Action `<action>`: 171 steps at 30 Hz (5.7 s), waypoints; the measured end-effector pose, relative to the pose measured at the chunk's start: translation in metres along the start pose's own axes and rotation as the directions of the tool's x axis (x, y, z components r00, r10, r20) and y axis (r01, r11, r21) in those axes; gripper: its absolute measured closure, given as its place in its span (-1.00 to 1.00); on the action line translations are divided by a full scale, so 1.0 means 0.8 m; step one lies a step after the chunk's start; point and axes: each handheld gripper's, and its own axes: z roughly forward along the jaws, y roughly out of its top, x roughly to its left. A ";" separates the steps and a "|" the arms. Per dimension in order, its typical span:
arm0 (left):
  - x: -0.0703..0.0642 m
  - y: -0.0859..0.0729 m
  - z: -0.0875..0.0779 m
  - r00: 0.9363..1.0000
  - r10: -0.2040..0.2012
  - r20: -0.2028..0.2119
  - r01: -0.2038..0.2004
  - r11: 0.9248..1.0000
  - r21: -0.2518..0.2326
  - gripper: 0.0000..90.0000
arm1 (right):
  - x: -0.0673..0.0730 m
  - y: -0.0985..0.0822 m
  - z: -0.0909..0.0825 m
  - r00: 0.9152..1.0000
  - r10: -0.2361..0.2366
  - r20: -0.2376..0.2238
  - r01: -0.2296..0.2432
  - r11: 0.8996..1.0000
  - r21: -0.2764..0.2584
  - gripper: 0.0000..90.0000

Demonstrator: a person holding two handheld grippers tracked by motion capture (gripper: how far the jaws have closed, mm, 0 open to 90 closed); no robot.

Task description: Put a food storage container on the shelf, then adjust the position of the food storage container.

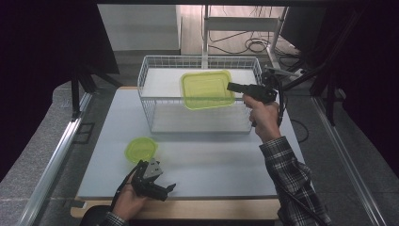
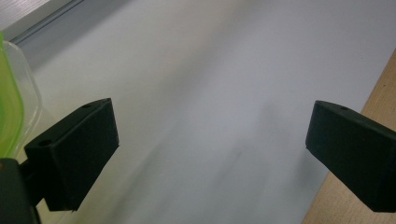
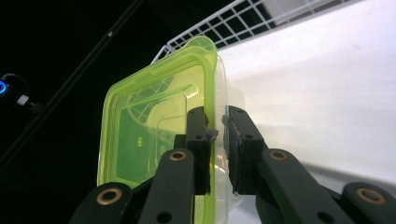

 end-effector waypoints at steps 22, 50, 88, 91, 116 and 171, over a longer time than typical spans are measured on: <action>0.000 -0.001 0.000 1.000 0.000 0.006 0.000 1.000 0.006 -0.95 | -0.004 0.028 0.041 0.992 -0.002 0.126 0.011 0.997 -0.071 0.77; -0.002 -0.001 0.002 1.000 0.010 0.010 -0.010 1.000 0.018 -0.95 | -0.006 0.038 0.068 0.957 -0.090 0.275 0.105 0.994 -0.040 0.51; 0.010 -0.001 -0.011 0.996 -0.093 0.017 0.094 0.990 -0.110 -0.99 | 0.020 -0.014 0.010 0.927 -0.323 0.192 0.321 0.946 0.041 -0.58; 0.010 0.000 -0.012 0.996 -0.091 0.004 0.091 0.990 -0.107 -0.98 | 0.022 -0.025 0.006 0.922 -0.342 0.183 0.338 0.940 0.054 -0.62; 0.011 0.000 -0.012 0.995 -0.095 -0.022 0.094 0.993 -0.077 -0.96 | -0.005 -0.115 -0.029 0.850 -0.492 0.189 0.464 0.869 0.174 -0.94; 0.013 0.011 -0.020 0.995 -0.087 -0.054 0.085 0.996 -0.041 -0.93 | -0.067 -0.255 -0.061 0.783 -0.558 0.277 0.474 0.822 0.317 -1.00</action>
